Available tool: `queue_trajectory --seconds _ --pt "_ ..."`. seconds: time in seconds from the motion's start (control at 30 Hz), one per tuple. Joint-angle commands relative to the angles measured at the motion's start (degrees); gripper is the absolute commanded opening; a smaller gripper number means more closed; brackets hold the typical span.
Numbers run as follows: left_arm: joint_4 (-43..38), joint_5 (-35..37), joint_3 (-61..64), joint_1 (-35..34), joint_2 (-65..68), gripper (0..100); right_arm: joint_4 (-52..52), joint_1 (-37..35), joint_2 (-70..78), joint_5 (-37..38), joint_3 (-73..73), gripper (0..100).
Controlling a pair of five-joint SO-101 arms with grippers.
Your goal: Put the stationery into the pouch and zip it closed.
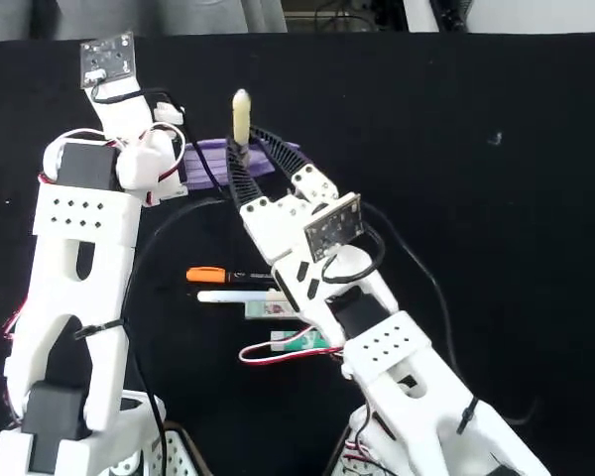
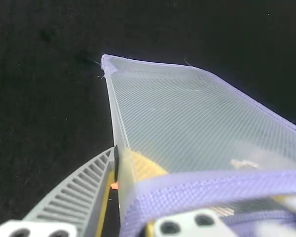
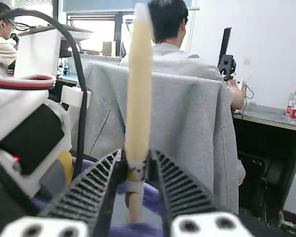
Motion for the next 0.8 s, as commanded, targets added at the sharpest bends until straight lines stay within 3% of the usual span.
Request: queue_trajectory --seconds 0.0,0.3,0.6,0.77 --pt "0.3 0.8 -3.2 0.0 -0.8 3 -1.1 0.0 -0.2 -0.2 -0.7 21.8" --pt "-0.1 0.8 -3.1 -0.1 -0.3 3 0.4 -0.1 -3.2 -0.4 -1.1 23.0" --pt "-1.8 0.4 -3.1 -9.7 -0.2 3 20.0 0.4 -22.0 -0.1 -6.4 23.0" --pt "-4.3 0.4 -2.3 -16.7 -0.2 3 33.1 0.2 -27.3 6.0 -13.3 23.0"
